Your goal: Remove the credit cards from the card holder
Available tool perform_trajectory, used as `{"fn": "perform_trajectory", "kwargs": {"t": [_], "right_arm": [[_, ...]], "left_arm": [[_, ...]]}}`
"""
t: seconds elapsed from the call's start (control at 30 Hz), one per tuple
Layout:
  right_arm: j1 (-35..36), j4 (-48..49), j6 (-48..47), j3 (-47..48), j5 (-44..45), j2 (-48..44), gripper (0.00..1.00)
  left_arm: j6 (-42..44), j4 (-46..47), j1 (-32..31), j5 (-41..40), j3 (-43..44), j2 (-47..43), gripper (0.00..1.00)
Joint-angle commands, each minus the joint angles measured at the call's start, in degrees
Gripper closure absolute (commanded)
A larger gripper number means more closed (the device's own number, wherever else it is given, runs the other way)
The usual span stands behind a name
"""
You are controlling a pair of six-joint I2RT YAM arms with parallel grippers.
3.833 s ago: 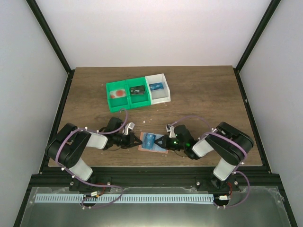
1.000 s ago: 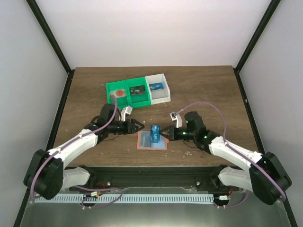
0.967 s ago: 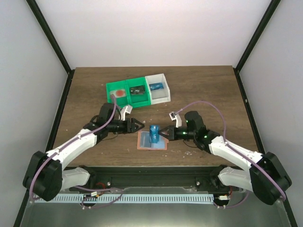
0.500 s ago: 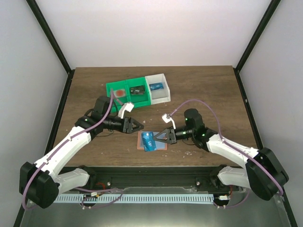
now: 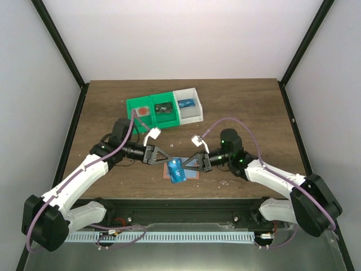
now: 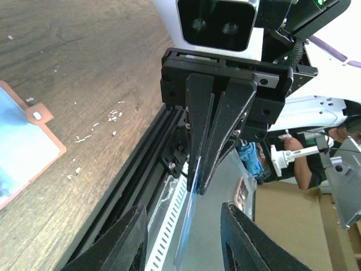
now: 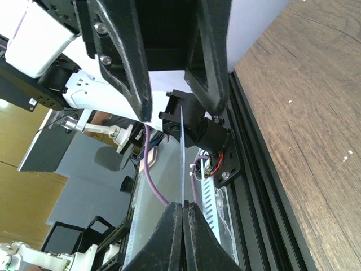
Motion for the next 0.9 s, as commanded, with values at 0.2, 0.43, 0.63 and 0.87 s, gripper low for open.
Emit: {"fn": "perform_trajectory", "kwargs": {"t": [0.2, 0.43, 0.63, 0.87], "right_arm": [[0.0, 4.7, 2.0, 1.3, -2.6, 1.5, 1.00], [0.0, 3.8, 3.0, 2.5, 1.6, 2.0, 0.87], [0.4, 17.7, 16.6, -5.0, 14.3, -0.5, 0.59], [7.2, 28.7, 27.6, -10.8, 30.1, 1.6, 0.27]], "left_arm": [[-2.6, 5.7, 0.1, 4.6, -3.9, -0.6, 0.82], [-5.2, 7.2, 0.1, 0.7, -3.8, -1.0, 1.00], [-15.2, 16.0, 0.3, -4.9, -6.5, -2.2, 1.00], [-32.1, 30.4, 0.3, -17.1, -15.7, -6.1, 1.00]]}}
